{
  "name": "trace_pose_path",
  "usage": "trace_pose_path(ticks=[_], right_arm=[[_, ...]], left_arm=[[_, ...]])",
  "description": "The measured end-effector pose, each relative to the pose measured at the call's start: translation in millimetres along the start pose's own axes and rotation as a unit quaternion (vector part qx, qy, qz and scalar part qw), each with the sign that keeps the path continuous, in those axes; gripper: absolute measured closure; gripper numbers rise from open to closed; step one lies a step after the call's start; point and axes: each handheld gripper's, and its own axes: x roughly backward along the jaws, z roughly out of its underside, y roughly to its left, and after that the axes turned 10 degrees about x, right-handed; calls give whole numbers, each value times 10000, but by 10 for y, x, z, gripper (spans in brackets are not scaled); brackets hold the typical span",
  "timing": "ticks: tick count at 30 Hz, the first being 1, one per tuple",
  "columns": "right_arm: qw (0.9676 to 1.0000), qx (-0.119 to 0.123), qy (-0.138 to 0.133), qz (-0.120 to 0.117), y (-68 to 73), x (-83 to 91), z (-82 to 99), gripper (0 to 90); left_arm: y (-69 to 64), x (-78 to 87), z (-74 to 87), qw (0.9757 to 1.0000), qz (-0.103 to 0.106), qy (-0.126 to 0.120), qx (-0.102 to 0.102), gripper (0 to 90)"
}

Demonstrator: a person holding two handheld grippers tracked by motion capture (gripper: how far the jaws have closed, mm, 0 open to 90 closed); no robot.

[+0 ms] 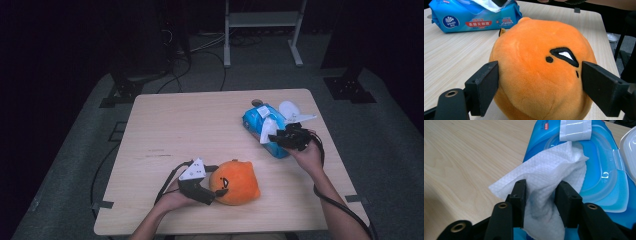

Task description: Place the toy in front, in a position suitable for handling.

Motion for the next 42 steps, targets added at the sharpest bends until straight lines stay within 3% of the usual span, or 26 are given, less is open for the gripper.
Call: trace_pose_path(ticks=[7,13,21,42], right_arm=[[9999,-104,48,5,-27,20,0,774],[9998,-170,65,-16,-43,48,0,843],[9992,-354,-48,-192,-89,121,3,864],[9981,-356,-291,-402,-99,409,5,872]], left_arm=[[3,4,2,10000,1,9,-12,168],[2,6,5,10000,3,11,-11,168],[3,9,6,10000,0,19,-17,167],[8,8,12,10000,5,-3,3,165]])
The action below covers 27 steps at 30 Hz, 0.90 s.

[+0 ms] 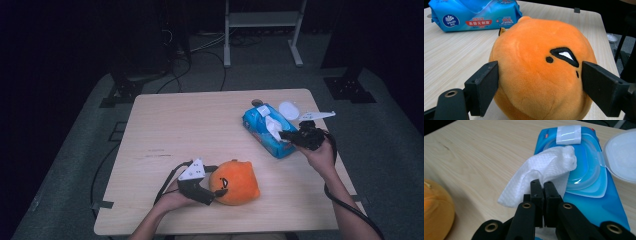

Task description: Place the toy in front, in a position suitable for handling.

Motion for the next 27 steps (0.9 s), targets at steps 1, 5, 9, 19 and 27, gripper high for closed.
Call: trace_pose_path(ticks=[1,5,9,19,27], right_arm=[[10000,32,-58,-44,6,27,0,872],[9997,127,-179,-121,77,150,-5,872],[9988,304,-313,-236,203,346,-12,872],[9898,996,-560,-853,798,934,-96,871],[9754,1510,-360,-1565,1299,1116,-114,869]], left_arm=[[-2,0,0,10000,-7,0,-4,165],[-3,-3,3,10000,-2,10,2,157],[-4,-4,2,10000,-8,13,-1,157],[-10,-6,-2,10000,-25,30,7,156],[-6,-6,-2,10000,-22,30,-2,156]])
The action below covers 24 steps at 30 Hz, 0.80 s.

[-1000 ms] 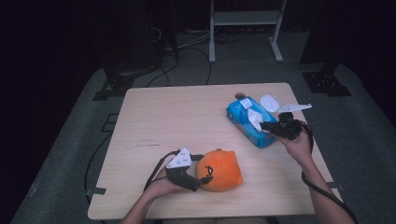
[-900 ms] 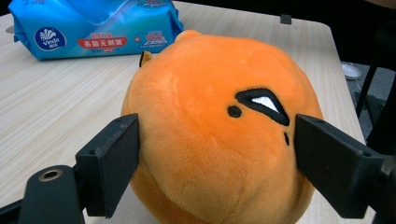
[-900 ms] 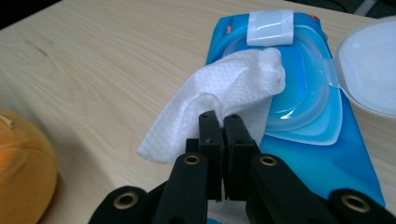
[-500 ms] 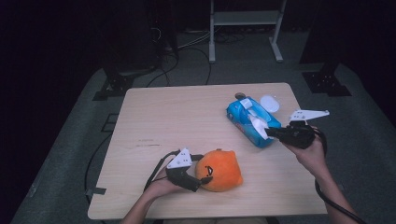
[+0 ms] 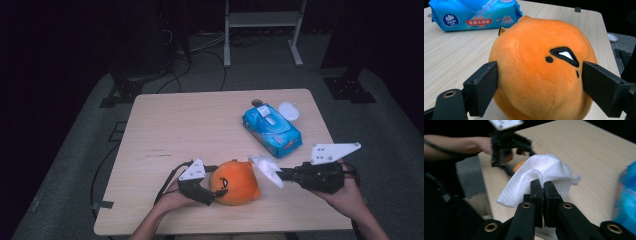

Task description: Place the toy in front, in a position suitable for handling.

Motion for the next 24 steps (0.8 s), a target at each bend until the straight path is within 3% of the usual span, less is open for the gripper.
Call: trace_pose_path(ticks=[6,10,14,19,24], right_arm=[[9970,143,257,-716,136,-65,-49,868],[9955,101,458,-827,58,-194,-41,864],[9961,35,519,-708,-74,-374,-53,861],[9975,146,543,-437,-198,-665,-103,859],[9969,333,639,-330,-199,-1000,-107,824]], left_arm=[[8,-3,0,10000,20,-7,11,154],[7,-6,-2,10000,20,-5,11,151],[3,-15,-1,10000,17,-22,9,145],[5,-13,0,10000,24,-13,13,145],[0,-10,0,10000,28,-4,-5,145]])
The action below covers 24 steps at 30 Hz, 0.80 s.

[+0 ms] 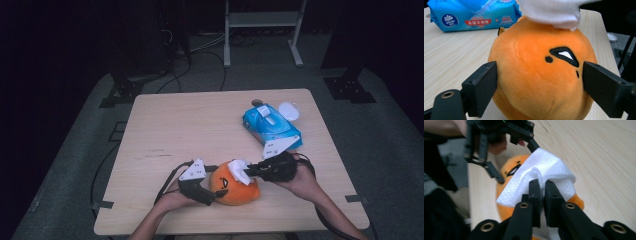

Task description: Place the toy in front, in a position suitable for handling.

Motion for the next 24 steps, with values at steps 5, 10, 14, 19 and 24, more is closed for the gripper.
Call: trace_pose_path(ticks=[5,10,14,19,24], right_arm=[[9995,314,99,30,79,-253,15,738],[9994,284,-185,84,84,-334,69,646],[9995,223,-212,64,91,-408,106,632],[9995,20,-330,-22,81,-486,167,631],[9998,-82,-112,148,139,-509,167,810]], left_arm=[[2,3,9,10000,-2,71,-16,141],[3,-4,9,9999,21,102,-63,141],[-9,-20,10,9997,37,170,-157,139],[-28,-33,7,9993,91,292,-212,77],[-47,-72,-15,9990,-20,359,-254,87]])
